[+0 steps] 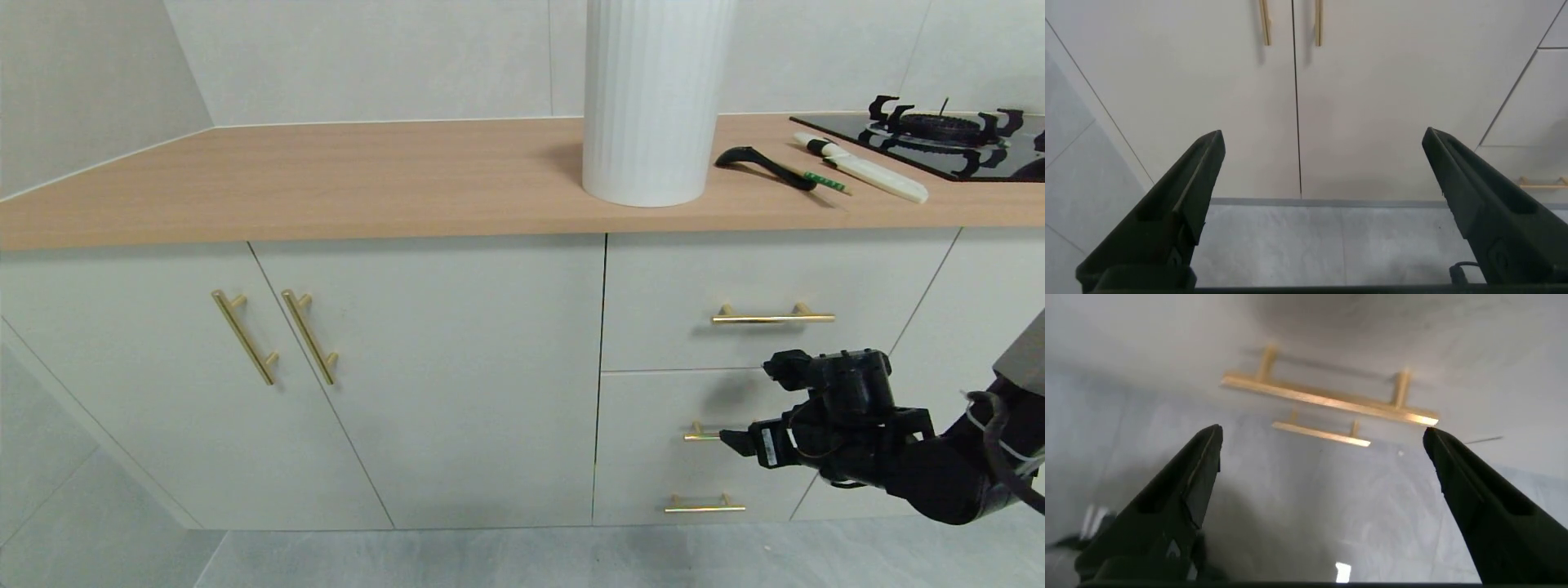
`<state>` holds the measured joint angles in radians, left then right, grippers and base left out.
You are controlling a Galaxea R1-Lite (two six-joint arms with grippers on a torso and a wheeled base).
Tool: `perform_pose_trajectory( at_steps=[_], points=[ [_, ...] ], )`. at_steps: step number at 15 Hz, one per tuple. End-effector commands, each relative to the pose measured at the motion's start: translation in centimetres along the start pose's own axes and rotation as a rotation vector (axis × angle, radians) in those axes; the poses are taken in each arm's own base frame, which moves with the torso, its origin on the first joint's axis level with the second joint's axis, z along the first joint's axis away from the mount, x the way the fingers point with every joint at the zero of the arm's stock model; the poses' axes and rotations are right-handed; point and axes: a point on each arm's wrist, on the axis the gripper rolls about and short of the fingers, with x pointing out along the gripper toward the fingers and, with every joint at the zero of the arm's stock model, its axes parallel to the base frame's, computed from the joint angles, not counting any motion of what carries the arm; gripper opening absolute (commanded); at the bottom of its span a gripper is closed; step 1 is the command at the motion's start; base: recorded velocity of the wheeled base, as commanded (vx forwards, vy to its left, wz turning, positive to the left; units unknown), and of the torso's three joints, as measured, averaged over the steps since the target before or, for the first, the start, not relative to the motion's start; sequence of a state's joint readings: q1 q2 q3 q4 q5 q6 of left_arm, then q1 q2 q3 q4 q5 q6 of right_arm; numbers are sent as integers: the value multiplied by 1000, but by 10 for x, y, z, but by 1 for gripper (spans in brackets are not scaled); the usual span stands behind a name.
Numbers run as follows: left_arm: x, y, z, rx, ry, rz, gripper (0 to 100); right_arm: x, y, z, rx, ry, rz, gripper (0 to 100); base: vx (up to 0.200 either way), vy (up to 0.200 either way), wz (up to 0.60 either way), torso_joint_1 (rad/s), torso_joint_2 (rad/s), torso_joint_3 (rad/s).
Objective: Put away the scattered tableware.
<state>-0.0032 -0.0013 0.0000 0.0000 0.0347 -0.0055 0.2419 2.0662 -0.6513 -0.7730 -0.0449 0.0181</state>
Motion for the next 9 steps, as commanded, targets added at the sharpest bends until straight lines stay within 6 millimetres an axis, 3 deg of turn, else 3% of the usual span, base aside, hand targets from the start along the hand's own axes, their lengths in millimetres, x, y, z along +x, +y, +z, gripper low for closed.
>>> perform_pose_trajectory(
  at_steps=[1, 9],
  points=[
    [0, 0, 0, -1, 1, 1, 100, 19, -5, -11, 28, 9, -47, 100, 0, 0, 0, 0, 0, 0],
    [0, 0, 0, -1, 1, 1, 100, 50, -11, -17, 79, -33, -107, 100, 0, 0, 0, 0, 0, 0]
  ],
)
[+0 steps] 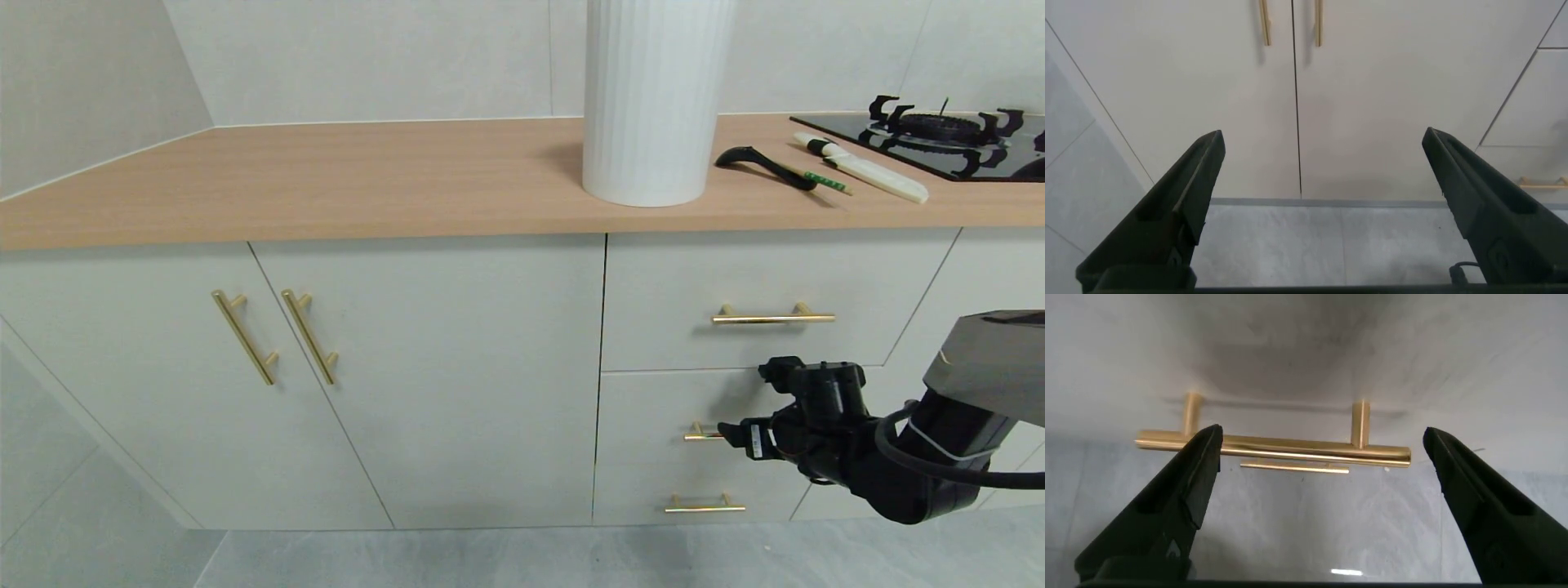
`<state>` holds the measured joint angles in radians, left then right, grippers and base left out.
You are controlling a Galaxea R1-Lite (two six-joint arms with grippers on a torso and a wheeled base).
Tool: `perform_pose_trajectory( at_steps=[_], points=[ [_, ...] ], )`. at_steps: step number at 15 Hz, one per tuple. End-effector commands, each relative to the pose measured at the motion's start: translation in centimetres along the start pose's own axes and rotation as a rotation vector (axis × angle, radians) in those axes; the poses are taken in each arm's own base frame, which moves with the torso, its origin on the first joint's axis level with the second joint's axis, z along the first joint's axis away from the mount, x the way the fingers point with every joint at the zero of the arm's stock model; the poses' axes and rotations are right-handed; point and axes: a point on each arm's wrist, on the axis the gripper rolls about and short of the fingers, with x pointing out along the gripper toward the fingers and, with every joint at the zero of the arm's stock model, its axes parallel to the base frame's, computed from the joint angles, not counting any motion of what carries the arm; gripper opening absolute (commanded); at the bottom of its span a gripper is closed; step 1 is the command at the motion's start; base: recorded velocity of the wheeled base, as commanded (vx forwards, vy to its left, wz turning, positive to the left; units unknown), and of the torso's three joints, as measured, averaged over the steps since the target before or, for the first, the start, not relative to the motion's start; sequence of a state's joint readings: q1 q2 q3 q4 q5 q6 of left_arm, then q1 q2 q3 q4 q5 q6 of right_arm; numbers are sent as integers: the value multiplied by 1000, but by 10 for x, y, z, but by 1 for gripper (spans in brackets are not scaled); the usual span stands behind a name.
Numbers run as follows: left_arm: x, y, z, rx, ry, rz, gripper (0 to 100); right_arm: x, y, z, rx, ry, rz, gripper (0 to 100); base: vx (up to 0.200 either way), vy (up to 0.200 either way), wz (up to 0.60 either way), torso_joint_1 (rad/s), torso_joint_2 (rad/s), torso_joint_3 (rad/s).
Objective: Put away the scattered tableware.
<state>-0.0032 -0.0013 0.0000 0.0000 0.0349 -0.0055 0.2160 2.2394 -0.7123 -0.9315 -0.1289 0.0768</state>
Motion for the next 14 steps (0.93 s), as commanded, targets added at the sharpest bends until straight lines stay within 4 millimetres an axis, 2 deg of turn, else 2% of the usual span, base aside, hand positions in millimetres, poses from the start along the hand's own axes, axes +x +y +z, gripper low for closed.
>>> perform_pose_trajectory(
  at_steps=[1, 7, 14],
  points=[
    [0, 0, 0, -1, 1, 1, 100, 11, -1, -7, 2, 12, -4, 100, 0, 0, 0, 0, 0, 0],
    [0, 0, 0, -1, 1, 1, 100, 29, 0, -17, 5, -30, -40, 100, 0, 0, 0, 0, 0, 0],
    [0, 0, 0, -1, 1, 1, 100, 27, -1, -24, -8, 6, -44, 100, 0, 0, 0, 0, 0, 0]
  ],
)
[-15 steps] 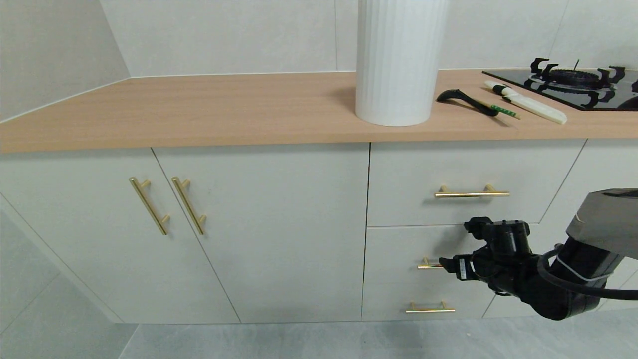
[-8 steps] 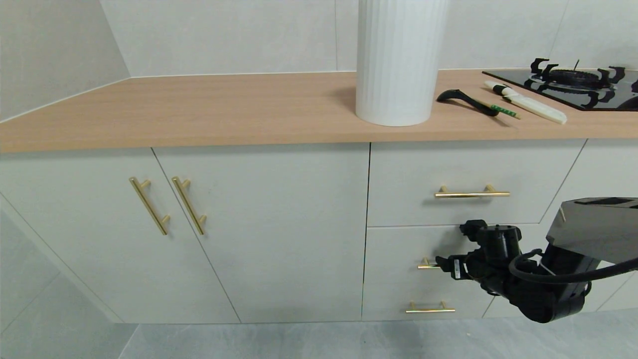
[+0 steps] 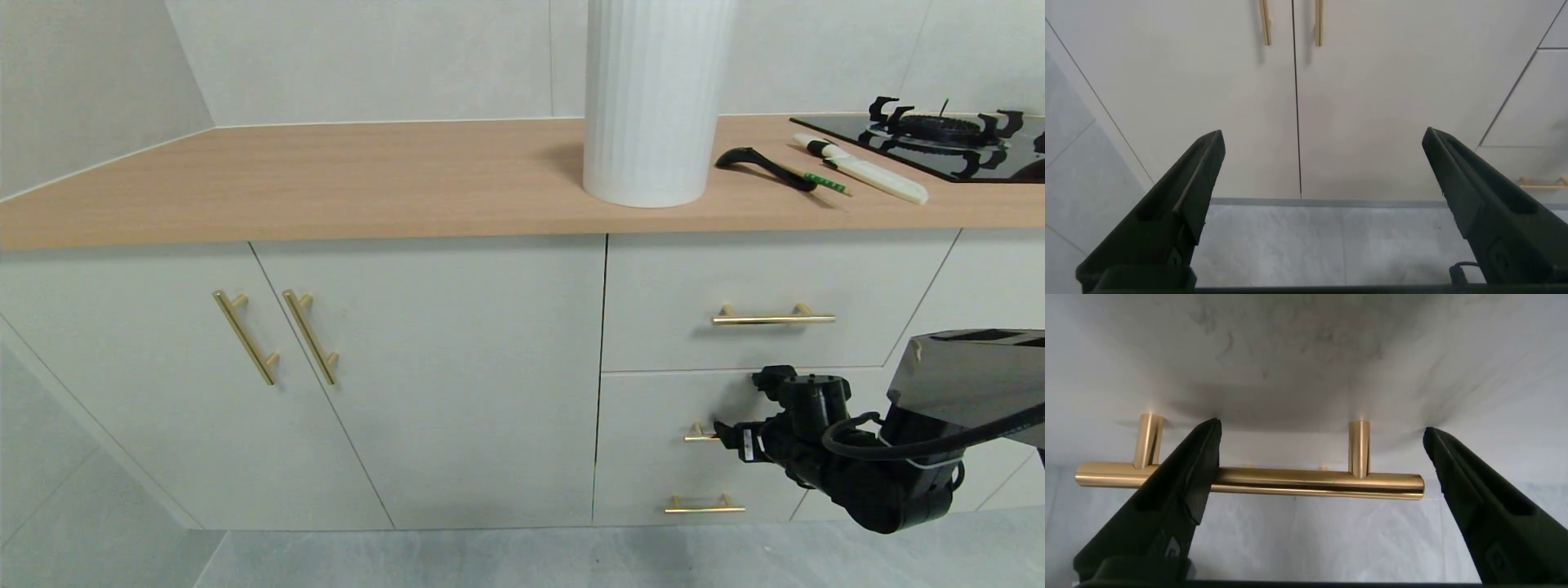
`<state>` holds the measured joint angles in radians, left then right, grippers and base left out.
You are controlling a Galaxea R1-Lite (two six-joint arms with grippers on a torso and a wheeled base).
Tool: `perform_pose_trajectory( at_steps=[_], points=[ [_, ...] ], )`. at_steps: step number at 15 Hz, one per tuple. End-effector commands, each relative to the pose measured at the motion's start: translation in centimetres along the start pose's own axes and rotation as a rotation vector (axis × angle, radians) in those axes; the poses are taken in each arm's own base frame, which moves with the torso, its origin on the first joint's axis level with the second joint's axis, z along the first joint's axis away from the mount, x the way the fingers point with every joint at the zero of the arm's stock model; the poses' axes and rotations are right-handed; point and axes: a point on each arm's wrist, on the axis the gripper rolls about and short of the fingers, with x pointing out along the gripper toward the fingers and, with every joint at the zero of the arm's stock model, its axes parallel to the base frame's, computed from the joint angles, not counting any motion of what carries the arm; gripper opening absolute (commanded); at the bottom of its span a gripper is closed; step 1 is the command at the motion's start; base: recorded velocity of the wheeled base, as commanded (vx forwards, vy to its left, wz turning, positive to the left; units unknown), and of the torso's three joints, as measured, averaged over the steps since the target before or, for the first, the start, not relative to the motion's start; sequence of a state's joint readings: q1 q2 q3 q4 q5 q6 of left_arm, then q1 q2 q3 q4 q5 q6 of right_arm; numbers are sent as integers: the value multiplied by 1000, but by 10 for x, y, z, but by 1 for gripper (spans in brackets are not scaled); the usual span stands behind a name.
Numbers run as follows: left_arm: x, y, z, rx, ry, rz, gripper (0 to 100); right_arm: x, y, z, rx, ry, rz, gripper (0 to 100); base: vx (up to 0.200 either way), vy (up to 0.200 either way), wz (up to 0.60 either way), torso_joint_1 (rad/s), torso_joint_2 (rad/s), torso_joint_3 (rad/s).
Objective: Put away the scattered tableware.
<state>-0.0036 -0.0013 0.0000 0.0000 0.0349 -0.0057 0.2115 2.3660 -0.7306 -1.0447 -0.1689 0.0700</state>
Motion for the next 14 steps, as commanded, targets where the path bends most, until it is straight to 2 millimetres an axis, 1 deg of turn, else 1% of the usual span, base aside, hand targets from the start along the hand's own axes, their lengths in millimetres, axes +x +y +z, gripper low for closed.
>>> perform_pose_trajectory(
  at_steps=[1, 6, 8, 11, 14],
  points=[
    [0, 0, 0, 0, 1, 1, 100, 0, 0, -3, -6, 21, -1, 100, 0, 0, 0, 0, 0, 0],
    [0, 0, 0, 0, 1, 1, 100, -2, 0, -4, -13, 48, -2, 100, 0, 0, 0, 0, 0, 0],
    [0, 0, 0, 0, 1, 1, 100, -6, 0, 0, -18, 56, -1, 100, 0, 0, 0, 0, 0, 0],
    [0, 0, 0, 0, 1, 1, 100, -34, -3, 17, -26, 106, 17, 100, 0, 0, 0, 0, 0, 0],
    [0, 0, 0, 0, 1, 1, 100, -73, -5, 40, -30, 142, 68, 100, 0, 0, 0, 0, 0, 0]
  ],
)
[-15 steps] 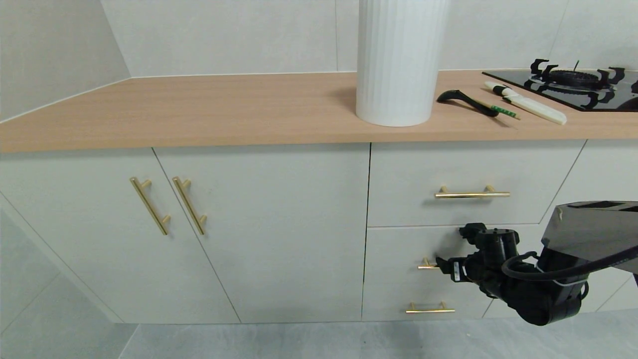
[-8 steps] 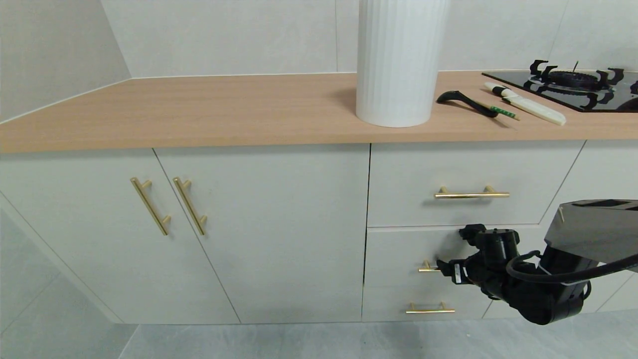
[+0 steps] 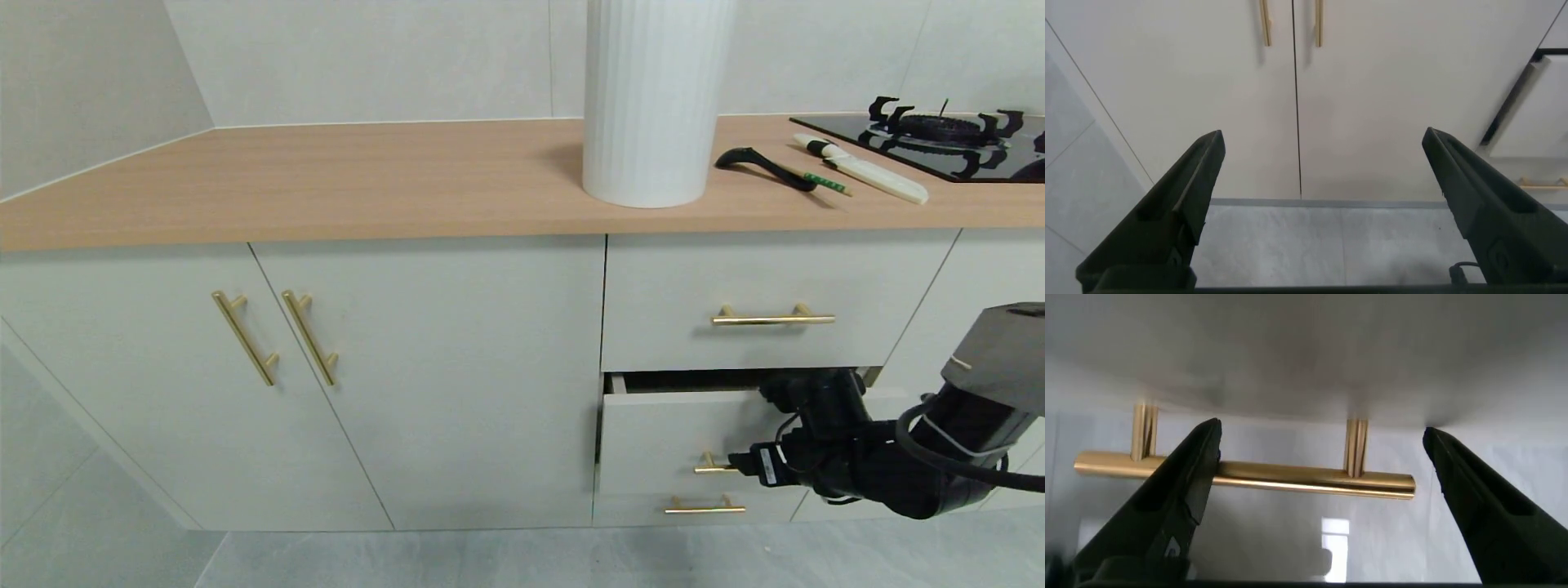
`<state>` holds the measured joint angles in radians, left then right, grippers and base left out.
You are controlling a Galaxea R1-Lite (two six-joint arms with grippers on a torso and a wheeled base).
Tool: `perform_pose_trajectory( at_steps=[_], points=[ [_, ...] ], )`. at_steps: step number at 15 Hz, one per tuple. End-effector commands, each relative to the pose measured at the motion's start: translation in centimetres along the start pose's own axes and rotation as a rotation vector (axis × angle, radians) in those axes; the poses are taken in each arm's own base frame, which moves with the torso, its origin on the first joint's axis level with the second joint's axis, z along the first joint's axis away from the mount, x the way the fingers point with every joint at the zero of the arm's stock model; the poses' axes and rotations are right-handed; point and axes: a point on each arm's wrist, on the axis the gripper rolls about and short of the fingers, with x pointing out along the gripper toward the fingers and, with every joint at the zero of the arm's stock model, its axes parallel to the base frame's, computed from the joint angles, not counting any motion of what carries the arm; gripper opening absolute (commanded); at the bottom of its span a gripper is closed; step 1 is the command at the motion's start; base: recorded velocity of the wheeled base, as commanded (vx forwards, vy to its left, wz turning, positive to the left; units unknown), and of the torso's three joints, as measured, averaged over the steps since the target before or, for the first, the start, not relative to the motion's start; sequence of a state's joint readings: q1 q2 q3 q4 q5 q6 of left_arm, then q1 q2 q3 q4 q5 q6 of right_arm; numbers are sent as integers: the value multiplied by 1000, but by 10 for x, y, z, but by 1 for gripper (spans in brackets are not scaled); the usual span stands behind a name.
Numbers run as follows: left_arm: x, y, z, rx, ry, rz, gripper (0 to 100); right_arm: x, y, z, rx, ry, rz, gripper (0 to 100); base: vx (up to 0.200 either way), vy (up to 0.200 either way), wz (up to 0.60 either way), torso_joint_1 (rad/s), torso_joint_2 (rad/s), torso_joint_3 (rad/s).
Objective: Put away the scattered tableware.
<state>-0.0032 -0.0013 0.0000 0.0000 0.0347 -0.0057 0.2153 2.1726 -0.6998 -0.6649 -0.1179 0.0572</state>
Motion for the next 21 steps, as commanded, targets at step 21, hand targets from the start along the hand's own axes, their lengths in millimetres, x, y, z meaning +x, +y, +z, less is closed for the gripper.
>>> perform_pose_trajectory(
  at_steps=[21],
  points=[
    [0, 0, 0, 0, 1, 1, 100, -29, 14, 41, 50, -405, -13, 100, 0, 0, 0, 0, 0, 0]
  ],
)
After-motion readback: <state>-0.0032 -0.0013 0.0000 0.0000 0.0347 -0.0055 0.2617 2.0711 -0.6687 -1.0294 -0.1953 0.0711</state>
